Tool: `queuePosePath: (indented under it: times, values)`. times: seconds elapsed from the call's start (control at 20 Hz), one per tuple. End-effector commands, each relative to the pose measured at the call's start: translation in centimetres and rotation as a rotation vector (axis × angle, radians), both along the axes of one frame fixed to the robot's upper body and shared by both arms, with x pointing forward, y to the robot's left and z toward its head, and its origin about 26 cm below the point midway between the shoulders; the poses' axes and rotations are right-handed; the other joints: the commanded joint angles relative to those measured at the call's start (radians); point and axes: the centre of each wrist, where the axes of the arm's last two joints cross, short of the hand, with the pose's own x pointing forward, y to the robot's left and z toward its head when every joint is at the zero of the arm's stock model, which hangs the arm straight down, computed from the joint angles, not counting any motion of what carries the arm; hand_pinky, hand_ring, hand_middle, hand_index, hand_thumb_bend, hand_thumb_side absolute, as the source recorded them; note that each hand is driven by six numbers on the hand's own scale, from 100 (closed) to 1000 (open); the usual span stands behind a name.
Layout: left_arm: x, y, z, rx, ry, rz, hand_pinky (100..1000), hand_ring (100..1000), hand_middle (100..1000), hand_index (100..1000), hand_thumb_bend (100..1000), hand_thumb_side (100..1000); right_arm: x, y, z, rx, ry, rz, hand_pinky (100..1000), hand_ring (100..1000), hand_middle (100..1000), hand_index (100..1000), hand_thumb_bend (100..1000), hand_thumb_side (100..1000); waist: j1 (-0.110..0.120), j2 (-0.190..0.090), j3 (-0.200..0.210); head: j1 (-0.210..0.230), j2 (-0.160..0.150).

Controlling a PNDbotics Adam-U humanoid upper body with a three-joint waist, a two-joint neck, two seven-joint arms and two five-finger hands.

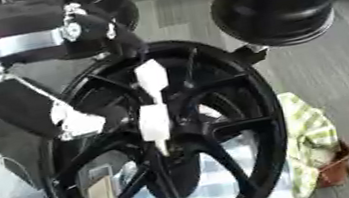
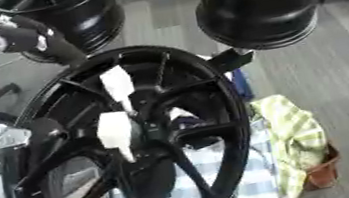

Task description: Pull the pin out of the wheel hub.

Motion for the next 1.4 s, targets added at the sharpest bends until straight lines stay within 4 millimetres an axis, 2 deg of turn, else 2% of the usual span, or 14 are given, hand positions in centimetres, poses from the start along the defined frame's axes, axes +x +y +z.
queuePosePath:
  times: [0.05, 0.4, 1.4]
  values:
    - [-0.1, -0.1, 0.0, 0.002, 0.000, 0.041, 793, 774, 737, 877, 279, 480, -0.1, -0.1, 0.6, -0.004, -0.017, 0.009, 770, 597, 583, 719, 285, 355, -0.001, -0.009, 0.000, 0.000, -0.014]
    - [-0.1, -0.6, -0.8, 0.010, 0.072, 0.071, 769, 725, 638, 868, 283, 497, 0.0, 0.0, 0.5, 0.008, -0.013, 0.013, 770, 596, 582, 718, 279, 356, -0.002, -0.006, -0.004, 0.005, -0.019]
    - [-0.1, -1.3, -2.6, 0.068, 0.166, 0.120, 763, 728, 656, 854, 296, 488, 0.0, 0.1, 0.3, 0.031, -0.014, 0.019, 772, 596, 581, 716, 271, 364, -0.006, 0.009, -0.016, 0.017, -0.026]
